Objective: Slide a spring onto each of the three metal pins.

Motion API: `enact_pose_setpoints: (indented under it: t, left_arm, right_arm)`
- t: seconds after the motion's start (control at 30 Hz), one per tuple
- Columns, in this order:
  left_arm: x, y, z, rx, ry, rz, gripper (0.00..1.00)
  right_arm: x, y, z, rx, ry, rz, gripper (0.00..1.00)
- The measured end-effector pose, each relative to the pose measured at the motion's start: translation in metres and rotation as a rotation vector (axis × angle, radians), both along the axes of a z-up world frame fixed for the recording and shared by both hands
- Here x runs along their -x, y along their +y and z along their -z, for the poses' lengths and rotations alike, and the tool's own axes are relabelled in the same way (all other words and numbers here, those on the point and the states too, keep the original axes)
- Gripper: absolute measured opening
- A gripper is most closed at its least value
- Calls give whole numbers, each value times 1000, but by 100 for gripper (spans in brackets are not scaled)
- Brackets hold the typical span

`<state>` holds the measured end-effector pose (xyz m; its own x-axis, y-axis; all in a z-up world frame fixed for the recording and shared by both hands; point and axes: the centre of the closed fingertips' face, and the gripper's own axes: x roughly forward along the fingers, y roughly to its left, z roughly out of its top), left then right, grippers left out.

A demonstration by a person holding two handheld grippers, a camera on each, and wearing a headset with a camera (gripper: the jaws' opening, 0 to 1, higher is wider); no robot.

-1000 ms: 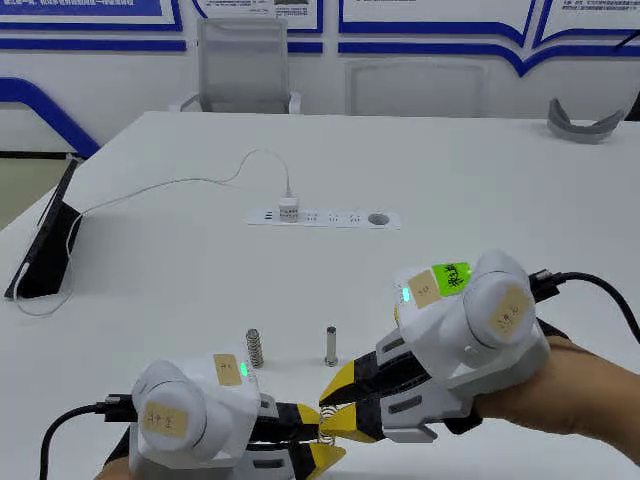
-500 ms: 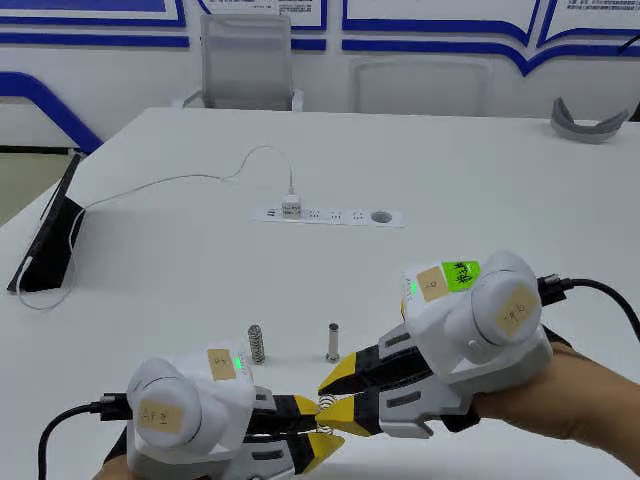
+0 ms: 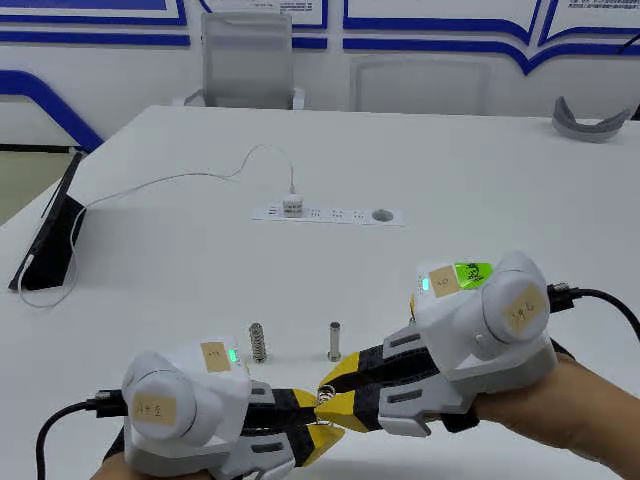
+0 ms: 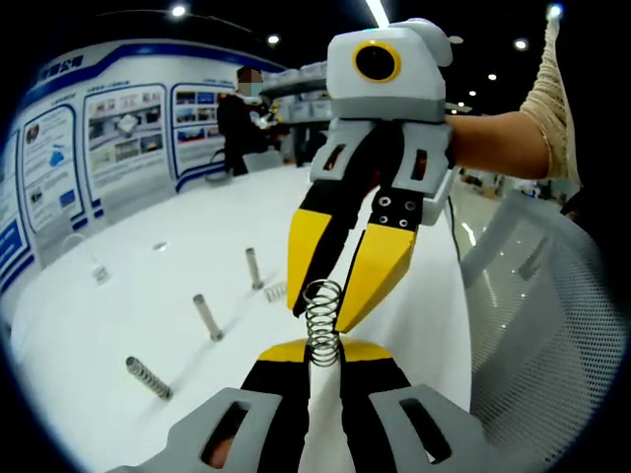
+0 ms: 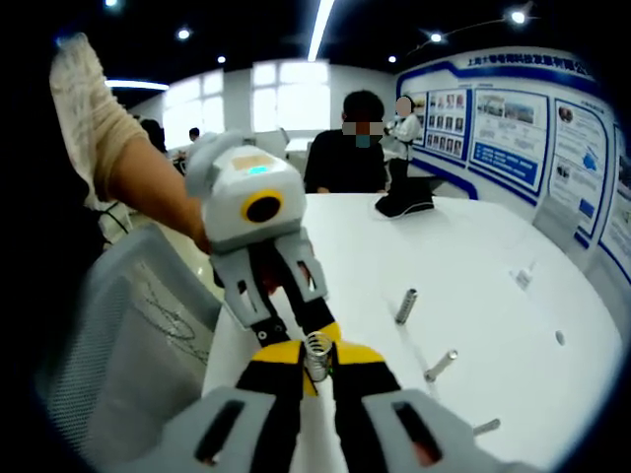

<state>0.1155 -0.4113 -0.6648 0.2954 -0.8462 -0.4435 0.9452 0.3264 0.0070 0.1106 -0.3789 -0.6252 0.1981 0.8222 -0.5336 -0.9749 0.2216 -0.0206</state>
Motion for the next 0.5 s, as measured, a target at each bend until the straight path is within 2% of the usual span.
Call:
enact_pose_setpoints:
  t: [0.27, 0.5]
  left_arm:
    - [-3, 1, 0, 9, -1, -15, 11]
    - [-4, 4, -1, 32, 16, -41, 21]
  right_arm:
    - [-3, 0, 0, -8, 2, 11, 12]
    - [-8, -3, -2, -11, -2, 29, 12]
